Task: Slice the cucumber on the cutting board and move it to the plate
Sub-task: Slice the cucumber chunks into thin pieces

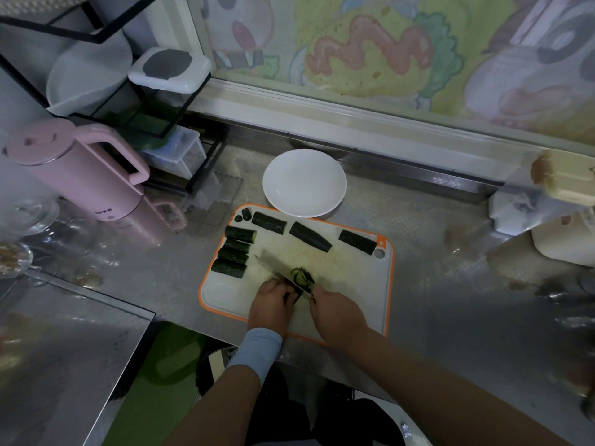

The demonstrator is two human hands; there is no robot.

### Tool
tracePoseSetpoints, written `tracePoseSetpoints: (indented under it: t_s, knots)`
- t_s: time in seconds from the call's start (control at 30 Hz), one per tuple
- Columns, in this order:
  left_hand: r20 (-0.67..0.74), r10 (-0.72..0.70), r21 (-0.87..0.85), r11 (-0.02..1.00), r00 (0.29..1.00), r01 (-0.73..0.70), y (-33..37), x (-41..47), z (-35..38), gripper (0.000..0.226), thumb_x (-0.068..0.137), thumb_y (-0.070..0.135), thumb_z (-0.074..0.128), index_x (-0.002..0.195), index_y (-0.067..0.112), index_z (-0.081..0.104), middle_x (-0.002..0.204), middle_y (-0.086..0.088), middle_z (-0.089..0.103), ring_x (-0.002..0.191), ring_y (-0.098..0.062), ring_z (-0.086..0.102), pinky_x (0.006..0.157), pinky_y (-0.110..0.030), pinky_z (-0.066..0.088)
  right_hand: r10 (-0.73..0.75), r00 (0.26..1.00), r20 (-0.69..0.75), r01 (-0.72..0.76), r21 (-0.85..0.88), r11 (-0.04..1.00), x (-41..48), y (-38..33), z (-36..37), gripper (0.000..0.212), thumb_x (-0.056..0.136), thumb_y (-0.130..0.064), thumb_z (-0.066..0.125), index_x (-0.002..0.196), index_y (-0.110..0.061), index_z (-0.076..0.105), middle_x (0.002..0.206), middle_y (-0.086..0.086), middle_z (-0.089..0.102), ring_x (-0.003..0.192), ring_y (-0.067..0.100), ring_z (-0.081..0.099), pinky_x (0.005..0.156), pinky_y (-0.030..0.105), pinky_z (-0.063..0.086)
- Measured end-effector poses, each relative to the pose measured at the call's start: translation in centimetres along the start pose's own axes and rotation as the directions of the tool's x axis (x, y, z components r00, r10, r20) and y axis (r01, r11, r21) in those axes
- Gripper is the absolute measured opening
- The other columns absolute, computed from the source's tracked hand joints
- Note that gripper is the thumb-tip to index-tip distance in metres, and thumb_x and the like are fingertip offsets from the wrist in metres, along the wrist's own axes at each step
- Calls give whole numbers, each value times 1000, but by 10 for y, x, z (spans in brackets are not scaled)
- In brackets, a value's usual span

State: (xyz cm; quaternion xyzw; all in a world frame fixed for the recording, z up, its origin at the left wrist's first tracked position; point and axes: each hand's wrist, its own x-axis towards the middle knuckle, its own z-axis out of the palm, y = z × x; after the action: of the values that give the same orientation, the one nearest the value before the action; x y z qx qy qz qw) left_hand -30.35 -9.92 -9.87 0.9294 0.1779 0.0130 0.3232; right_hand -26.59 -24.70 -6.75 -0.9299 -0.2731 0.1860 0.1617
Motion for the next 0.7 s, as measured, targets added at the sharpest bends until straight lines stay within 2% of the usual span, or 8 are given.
tracePoseSetpoints:
  t_s: [0.13,0.3,0.47,0.7]
  knots:
    - [-13,0,-2,1000,1000,0,0,-1,0,12,83,21,68,84,10,73,92,-7,64,90,-23,56,75,-28,45,-5,1000,-6,5,-16,1000,-6,2,-6,30,103,-28,31,119,-9,48,86,9,63,72,27,60,58,36,41]
    - [-31,17,-2,1000,999,-17,0,-2,0,9,81,19,71,80,10,73,91,-6,66,88,-23,59,74,-29,48,20,1000,-14,-21,-59,998,-26,5,-11,30,103,-32,30,117,-12,46,85,7,61,72,26,58,57,35,37]
    - [-41,30,-5,1000,999,-31,-1,-3,-1,6,79,17,72,78,11,73,87,-5,66,84,-23,60,71,-30,50,50,999,-4,-50,-29,998,-29,3,-7,27,103,-32,30,111,-13,46,84,7,61,66,25,52,56,34,32]
    - [-47,86,2,996,995,-86,0,-5,-3,2,77,13,74,78,11,74,85,-3,65,79,-22,61,65,-27,51,33,999,23,-32,-26,999,-10,-4,3,32,102,-22,35,127,-7,47,97,11,65,83,27,63,63,34,38]
